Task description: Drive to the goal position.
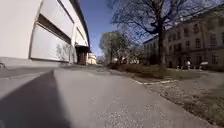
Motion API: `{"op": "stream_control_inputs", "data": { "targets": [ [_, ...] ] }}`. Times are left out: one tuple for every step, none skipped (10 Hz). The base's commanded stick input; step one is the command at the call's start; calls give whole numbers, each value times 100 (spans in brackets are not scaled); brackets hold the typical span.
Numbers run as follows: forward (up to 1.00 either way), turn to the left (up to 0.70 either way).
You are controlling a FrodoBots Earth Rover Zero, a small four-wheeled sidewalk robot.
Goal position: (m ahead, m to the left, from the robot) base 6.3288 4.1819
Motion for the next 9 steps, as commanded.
{"op": "stream_control_inputs", "data": {
  "targets": [
    [100, 0],
    [100, 0],
    [100, 0],
    [100, 0],
    [100, 0],
    [100, 0],
    [100, 0],
    [100, 0],
    [100, 0]
  ]
}}
